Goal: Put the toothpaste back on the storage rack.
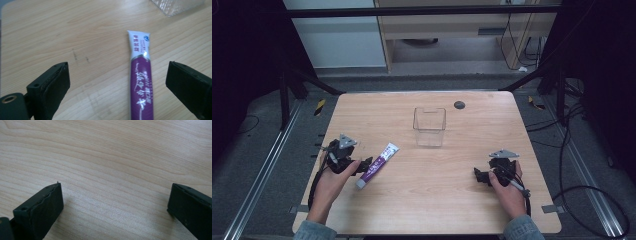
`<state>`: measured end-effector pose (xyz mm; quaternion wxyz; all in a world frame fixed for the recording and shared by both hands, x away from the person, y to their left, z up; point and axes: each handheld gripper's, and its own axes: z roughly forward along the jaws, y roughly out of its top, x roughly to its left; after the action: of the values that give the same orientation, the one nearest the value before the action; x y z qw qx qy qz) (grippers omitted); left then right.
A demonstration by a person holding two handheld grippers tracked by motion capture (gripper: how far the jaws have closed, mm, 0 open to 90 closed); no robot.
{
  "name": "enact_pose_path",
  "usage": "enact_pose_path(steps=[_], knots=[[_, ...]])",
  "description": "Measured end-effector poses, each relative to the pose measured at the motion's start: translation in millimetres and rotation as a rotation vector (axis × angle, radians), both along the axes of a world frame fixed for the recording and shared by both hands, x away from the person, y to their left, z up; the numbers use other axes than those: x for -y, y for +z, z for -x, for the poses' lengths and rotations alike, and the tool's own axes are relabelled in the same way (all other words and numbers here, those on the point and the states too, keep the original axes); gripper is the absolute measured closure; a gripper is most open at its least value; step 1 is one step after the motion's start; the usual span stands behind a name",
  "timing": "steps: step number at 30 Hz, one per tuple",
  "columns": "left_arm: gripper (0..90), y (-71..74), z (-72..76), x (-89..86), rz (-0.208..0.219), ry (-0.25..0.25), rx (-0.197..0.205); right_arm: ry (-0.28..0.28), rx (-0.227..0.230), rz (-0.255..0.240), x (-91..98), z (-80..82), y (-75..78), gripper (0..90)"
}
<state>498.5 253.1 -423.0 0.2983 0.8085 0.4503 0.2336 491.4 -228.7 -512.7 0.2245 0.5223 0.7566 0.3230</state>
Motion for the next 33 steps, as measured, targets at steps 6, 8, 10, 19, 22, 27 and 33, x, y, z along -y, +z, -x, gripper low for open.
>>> enact_pose_path(steps=[6, 8, 10, 19, 22, 27, 33], knots=[[4.6, 5.9, -14.8, 27.8, -0.056, -0.056, -0.008, 0.002, 0.001, 0.002, 0.1, -0.1, 0.0, 0.4], [4.5, 4.5, -20.3, 33.1, -0.05, -0.068, -0.021, 0.001, 0.001, 0.003, 0.0, 0.0, -0.1, 0.4], [4.5, 0.8, -25.4, 36.3, -0.05, -0.071, -0.047, 0.0, 0.001, 0.003, -0.1, 0.0, -0.1, 0.4], [4.7, -8.8, -29.8, 61.9, -0.107, -0.109, -0.098, 0.002, -0.003, -0.003, -0.2, -0.4, 0.2, 0.3], [4.6, -6.1, -32.6, 64.8, -0.103, -0.112, -0.111, 0.002, -0.002, -0.002, -0.1, -0.4, 0.1, 0.3], [3.8, 1.0, -38.7, 67.9, -0.138, -0.13, -0.135, 0.002, -0.002, -0.003, -0.2, -0.4, 0.1, 0.3], [5.2, 5.9, -48.4, 71.5, -0.184, -0.153, -0.16, 0.002, -0.002, -0.003, -0.2, -0.4, 0.1, 0.4]])
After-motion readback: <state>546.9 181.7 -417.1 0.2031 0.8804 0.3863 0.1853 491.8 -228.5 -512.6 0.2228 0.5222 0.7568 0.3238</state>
